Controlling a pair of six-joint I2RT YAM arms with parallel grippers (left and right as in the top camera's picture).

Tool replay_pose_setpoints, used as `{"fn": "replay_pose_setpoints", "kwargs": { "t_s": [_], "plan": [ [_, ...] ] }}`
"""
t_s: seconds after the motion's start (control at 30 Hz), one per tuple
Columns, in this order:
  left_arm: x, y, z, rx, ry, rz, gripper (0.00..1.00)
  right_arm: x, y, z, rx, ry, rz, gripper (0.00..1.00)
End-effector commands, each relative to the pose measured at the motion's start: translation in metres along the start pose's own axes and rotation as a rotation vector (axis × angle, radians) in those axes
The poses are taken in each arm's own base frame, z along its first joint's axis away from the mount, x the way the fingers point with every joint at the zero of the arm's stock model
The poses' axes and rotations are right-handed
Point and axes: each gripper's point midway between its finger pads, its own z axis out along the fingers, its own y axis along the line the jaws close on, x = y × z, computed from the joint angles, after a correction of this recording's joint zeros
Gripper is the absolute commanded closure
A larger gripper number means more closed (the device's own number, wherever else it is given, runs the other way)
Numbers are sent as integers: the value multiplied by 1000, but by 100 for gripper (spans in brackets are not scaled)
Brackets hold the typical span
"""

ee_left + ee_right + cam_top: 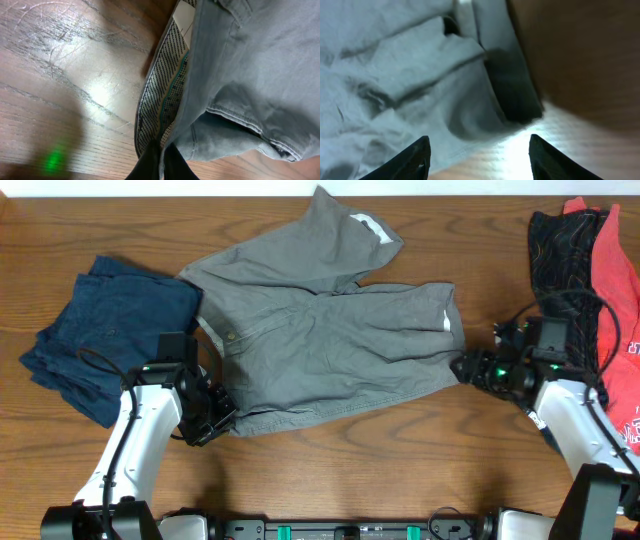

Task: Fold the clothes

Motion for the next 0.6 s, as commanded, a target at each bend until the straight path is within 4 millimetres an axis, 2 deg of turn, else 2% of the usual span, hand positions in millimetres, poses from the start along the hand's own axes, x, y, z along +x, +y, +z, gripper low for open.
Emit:
{"fn": "replay_pose_setpoints", "kwargs": {
  "t_s": [0.0, 0.27, 0.4, 0.43, 0.47, 0.53, 0.57],
  "plan": [
    [0, 1, 0, -9, -9, 22, 94, 3, 3, 9, 35, -9, 32, 38],
    [0, 1, 0, -9, -9, 22, 93, 3, -3, 16, 110, -25, 62, 37],
    [0, 1, 0, -9, -9, 22, 94, 7, -9, 25, 127, -2, 108, 43],
    [0, 1, 0, -9, -9, 22, 94, 8, -10, 27, 130, 4, 117, 48],
    [0, 1, 0, -9, -9, 22, 94, 9, -12, 30, 132, 10, 124, 59],
    [0, 1, 0, -9, -9, 22, 94, 11, -14, 36, 137, 22, 142, 74],
    [0, 1, 0, -9, -9, 22, 94, 13, -16, 39, 139, 32, 145, 95]
  ]
}}
